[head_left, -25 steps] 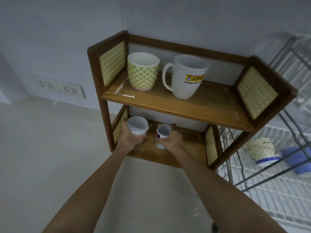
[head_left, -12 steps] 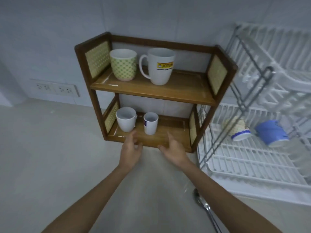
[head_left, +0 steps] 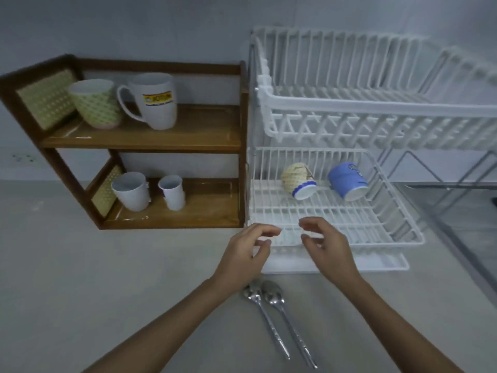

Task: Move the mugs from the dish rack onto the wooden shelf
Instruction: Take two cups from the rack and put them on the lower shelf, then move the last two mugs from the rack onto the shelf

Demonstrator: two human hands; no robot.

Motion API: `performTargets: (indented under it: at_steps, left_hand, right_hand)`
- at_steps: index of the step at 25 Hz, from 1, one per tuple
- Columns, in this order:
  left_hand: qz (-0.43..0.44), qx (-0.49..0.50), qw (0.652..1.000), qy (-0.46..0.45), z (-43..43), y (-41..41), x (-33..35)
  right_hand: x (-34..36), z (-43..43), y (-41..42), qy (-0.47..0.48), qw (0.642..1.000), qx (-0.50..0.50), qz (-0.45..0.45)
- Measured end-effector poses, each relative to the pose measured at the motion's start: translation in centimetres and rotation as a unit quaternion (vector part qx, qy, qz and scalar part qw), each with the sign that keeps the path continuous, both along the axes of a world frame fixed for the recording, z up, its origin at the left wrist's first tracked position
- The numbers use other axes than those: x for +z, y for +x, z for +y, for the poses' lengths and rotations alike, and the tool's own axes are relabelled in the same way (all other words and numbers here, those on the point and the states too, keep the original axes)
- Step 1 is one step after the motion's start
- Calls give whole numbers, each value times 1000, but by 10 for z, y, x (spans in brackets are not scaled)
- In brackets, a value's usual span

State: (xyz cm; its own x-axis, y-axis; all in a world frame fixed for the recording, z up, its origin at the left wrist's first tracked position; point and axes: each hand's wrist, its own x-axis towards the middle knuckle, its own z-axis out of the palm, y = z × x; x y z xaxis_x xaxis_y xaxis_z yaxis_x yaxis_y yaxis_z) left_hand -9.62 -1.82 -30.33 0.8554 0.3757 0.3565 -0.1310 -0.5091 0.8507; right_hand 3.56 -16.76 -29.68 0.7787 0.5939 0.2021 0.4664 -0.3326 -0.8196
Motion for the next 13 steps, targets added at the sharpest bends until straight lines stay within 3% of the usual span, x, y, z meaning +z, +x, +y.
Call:
performTargets:
  at_steps: [3,8,13]
  left_hand:
    - [35,3,998,-49,-25,47,4]
    - [127,105,984,-71,-23,134,10]
    - [270,201,940,-50,-10,205,10]
  right_hand:
    - [-3,-17,53,-23,999,-42,-24]
    - [7,-14,140,-104,988,-85,-82]
    - [8,10,205,-248,957,-113,-94]
